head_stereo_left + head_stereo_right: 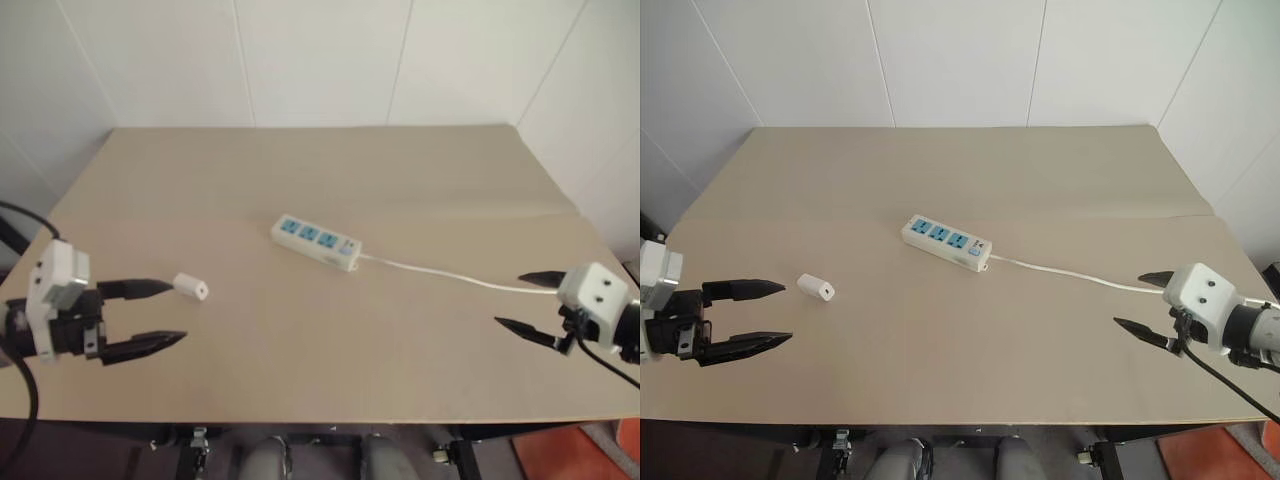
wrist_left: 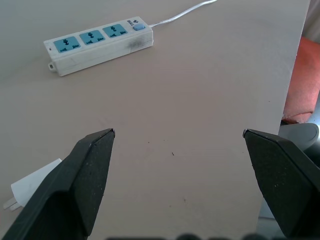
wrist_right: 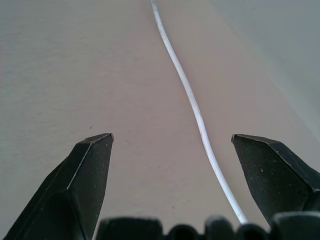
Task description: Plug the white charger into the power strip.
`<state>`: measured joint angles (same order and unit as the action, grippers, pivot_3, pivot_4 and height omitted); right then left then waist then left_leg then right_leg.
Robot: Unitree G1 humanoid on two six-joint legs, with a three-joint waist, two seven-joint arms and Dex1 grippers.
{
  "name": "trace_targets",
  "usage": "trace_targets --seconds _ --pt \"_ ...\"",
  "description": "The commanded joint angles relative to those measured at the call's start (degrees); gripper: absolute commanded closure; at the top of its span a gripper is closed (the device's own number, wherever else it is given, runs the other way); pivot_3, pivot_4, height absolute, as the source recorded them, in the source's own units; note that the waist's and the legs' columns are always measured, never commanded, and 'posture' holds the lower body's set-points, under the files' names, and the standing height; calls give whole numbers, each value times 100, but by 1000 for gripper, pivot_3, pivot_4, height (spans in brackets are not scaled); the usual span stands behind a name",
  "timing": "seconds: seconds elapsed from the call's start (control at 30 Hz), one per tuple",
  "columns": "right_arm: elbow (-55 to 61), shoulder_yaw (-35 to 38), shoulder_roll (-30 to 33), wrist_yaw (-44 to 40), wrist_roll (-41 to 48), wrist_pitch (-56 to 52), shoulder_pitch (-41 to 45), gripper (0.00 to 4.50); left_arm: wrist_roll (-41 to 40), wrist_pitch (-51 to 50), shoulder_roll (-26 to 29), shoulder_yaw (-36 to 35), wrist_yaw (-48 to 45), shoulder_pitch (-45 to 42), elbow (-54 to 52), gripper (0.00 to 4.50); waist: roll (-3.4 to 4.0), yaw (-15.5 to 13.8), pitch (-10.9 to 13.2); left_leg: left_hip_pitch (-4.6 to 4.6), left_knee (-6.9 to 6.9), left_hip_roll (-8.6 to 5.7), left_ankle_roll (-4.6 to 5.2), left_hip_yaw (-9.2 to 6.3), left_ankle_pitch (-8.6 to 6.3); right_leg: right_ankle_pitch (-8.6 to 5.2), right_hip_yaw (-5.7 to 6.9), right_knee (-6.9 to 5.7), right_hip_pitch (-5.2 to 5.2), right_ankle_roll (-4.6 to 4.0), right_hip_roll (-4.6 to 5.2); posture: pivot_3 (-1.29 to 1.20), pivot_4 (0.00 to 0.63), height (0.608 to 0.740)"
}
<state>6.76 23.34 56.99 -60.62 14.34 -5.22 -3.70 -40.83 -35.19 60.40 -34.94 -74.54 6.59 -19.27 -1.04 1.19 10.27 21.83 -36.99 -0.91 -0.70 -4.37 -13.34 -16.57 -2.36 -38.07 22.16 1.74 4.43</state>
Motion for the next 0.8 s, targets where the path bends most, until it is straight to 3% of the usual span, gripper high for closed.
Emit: trace_targets --seconds 0.03,0.4,0.57,0.8 --pt "149 252 67 68 56 36 4 23 -6 99 95 -46 -37 -86 7 0 0 0 0 0 0 0 0 0 0 0 0 0 0 0 0 0 150 740" --pt "100 22 -136 134 401 -335 394 23 -9 105 75 40 5 -200 42 0 -1 6 0 -1 0 0 0 1 0 0 -1 -1 0 0 0 0 150 740" --pt "-937 -1097 -831 155 258 -504 1877 23 -63 106 5 449 114 -571 -1 0 -14 115 -6 -14 0 0 0 4 0 6 -7 -1 -6 -1 -5 0 150 740" --pt "-3939 -2277 -2113 -12 -439 438 4227 23 32 272 -192 1197 301 -1357 111 0 -11 155 -3 6 2 -4 0 8 0 10 -8 -3 20 -2 -7 0 150 740"
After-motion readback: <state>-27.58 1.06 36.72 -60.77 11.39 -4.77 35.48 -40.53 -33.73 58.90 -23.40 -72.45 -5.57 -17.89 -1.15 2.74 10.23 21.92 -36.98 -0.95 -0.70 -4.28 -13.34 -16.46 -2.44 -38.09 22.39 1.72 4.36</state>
